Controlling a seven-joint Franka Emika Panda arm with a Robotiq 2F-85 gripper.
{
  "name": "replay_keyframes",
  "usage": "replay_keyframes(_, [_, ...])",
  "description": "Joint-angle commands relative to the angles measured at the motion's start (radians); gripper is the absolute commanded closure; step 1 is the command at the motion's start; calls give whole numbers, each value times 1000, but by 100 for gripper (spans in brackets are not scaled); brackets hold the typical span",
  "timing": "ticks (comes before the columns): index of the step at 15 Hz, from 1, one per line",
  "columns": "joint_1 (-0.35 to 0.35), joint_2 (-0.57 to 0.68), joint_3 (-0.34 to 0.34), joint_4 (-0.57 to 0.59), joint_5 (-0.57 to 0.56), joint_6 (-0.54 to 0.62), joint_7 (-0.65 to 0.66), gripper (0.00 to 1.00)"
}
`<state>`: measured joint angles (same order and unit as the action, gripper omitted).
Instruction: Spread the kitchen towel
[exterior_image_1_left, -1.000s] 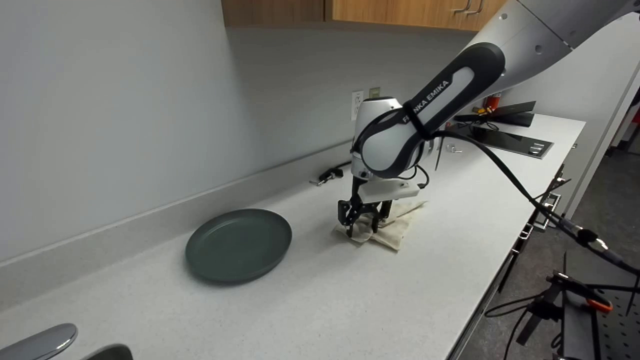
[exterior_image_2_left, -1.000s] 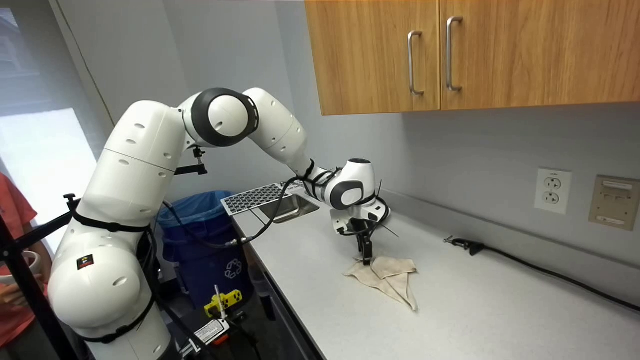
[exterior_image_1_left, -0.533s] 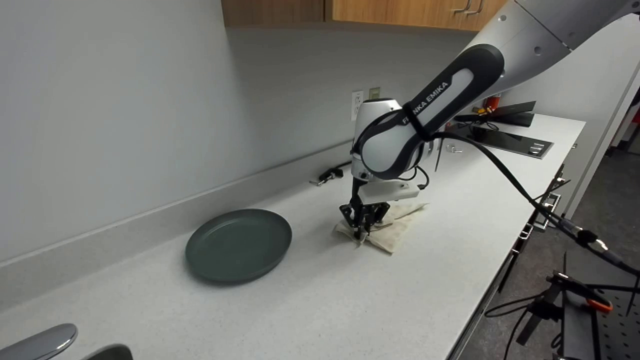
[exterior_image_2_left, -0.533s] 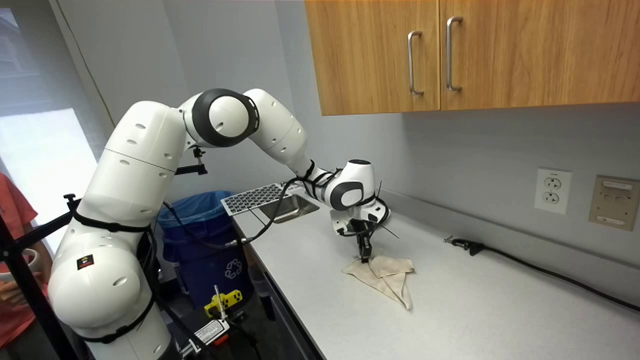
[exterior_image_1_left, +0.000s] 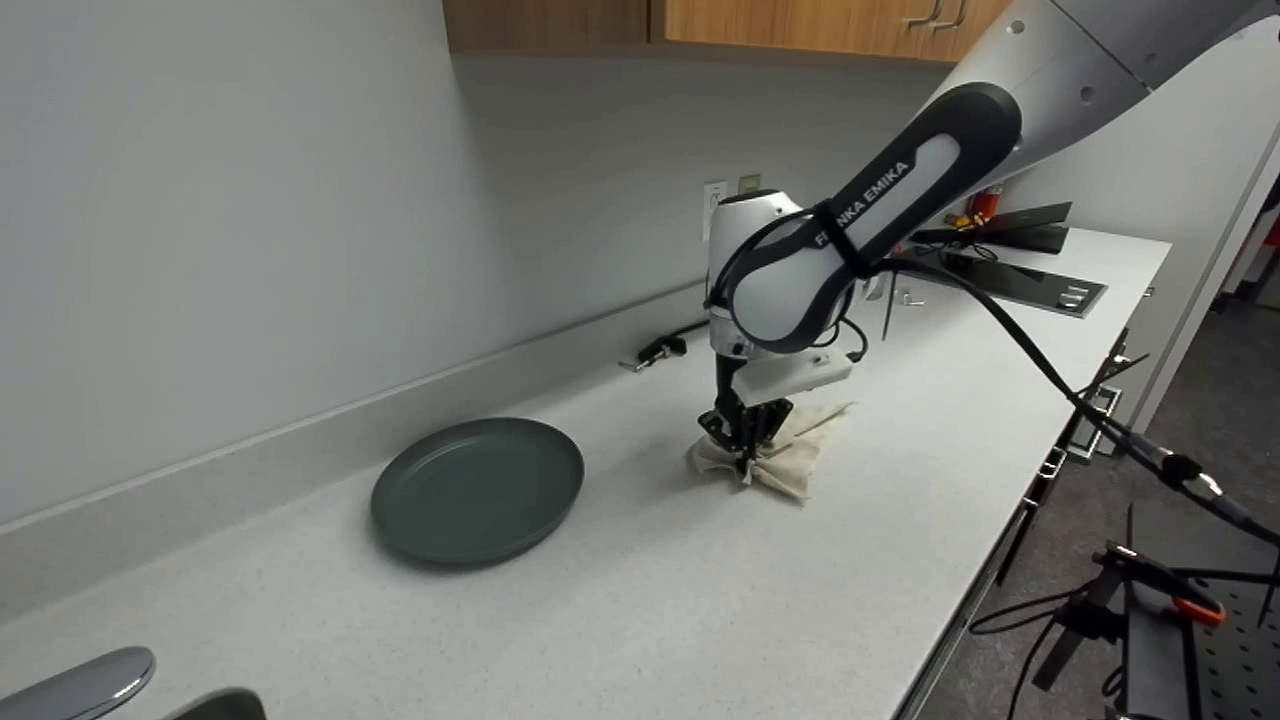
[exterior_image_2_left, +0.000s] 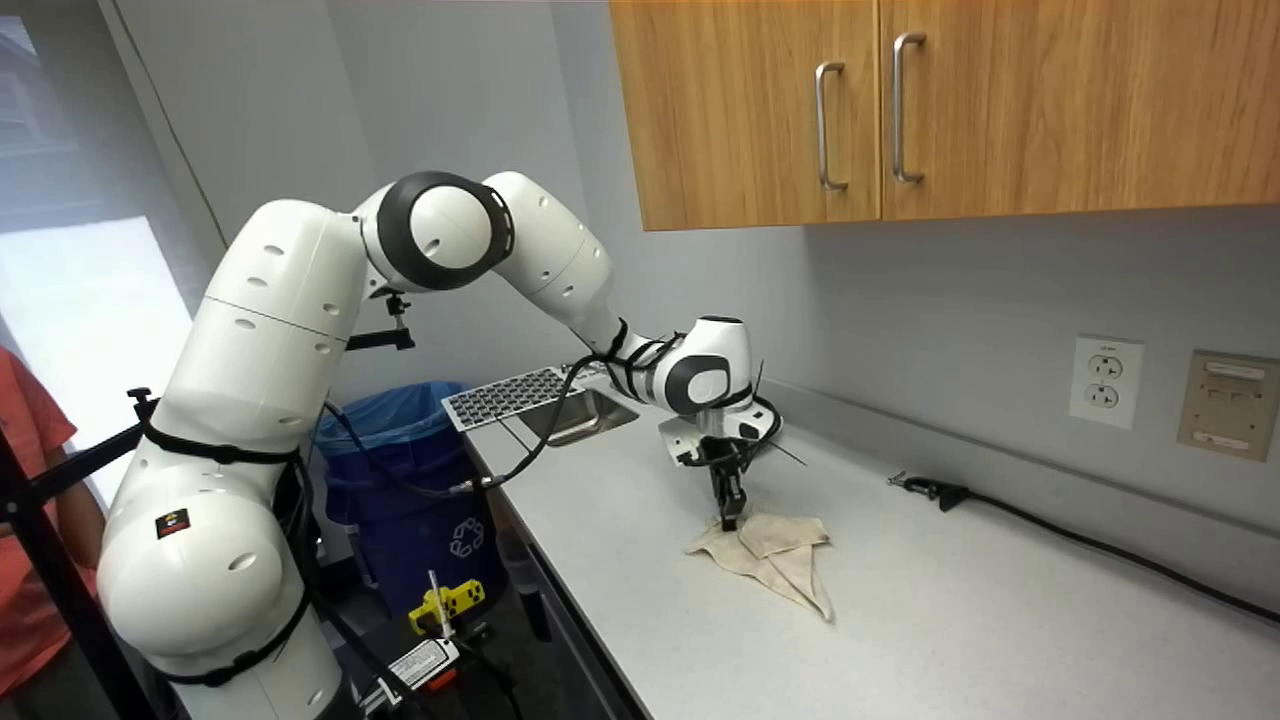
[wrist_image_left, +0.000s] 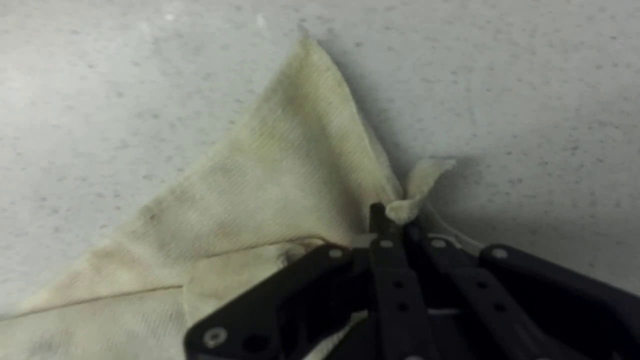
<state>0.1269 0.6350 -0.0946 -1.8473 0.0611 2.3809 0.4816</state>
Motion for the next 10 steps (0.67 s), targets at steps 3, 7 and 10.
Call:
replay_keyframes(3, [56,-115,-108,-22,-281,-222,-9,99])
replay_keyframes(7, [57,-195,-119,-38,-509,-317,-32,99])
replay_keyframes(10, [65,-239,-107,-57,-680,-314,-8,99])
